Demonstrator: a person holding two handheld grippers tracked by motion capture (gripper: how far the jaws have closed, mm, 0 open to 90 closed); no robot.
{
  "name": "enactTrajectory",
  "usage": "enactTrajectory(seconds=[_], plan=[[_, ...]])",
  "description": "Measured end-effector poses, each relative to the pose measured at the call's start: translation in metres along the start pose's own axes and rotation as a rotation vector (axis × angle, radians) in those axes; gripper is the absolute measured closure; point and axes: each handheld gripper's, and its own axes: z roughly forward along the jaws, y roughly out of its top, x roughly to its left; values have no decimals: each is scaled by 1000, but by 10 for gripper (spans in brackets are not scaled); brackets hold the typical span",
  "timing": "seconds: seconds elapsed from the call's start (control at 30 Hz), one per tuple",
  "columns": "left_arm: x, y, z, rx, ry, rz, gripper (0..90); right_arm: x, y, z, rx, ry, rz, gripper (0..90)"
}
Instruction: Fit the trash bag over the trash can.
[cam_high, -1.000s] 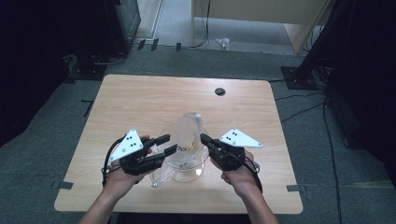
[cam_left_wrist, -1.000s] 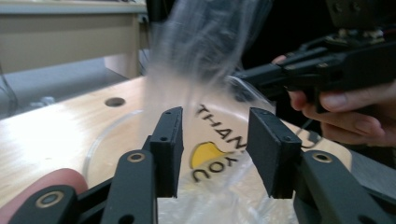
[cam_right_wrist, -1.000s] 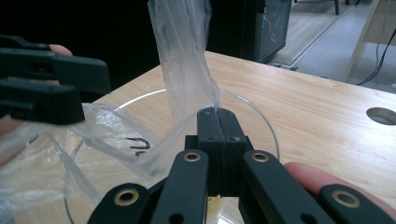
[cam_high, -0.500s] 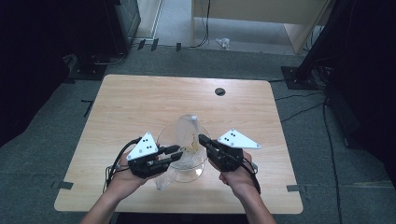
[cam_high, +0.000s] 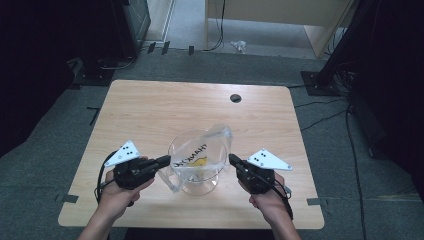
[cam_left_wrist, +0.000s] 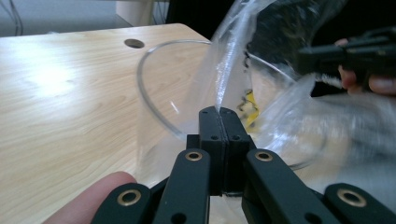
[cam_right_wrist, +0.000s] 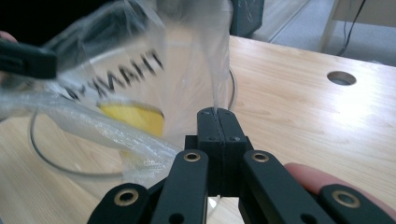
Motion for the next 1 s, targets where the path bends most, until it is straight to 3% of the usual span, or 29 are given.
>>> enactTrajectory(seconds=[0.27, 0.43, 0.53, 0.6, 0.63, 0.73, 0.8, 0.83, 0.87, 1.0], plan=[[19, -7, -24, -30, 4, -78, 900, -7, -9, -7, 49, -9, -1, 900], [25, -12, -30, -14, 1, -94, 899, -11, -15, -7, 82, 7, 2, 900], [25, -14, -32, -12, -31, -119, 900, -10, -16, -9, 89, 18, -4, 900], [22, -13, -37, -26, -119, -160, 899, -10, -15, -11, 95, 20, -10, 900], [19, -12, -40, -30, -146, -154, 899, -9, -14, -13, 96, 25, -13, 900], [11, -10, -45, -10, -169, -120, 897, -9, -13, -19, 97, 65, -14, 900], [12, -14, -40, 23, -151, -101, 894, -8, -13, -21, 101, 81, -19, 900], [15, -18, -36, 36, -140, -109, 892, -9, -14, -20, 109, 82, -19, 900], [20, -22, -30, 52, -120, -123, 889, -11, -16, -18, 117, 84, -11, 900], [31, -32, -13, 99, -27, -107, 871, -18, -25, -3, 149, 61, 14, 900]])
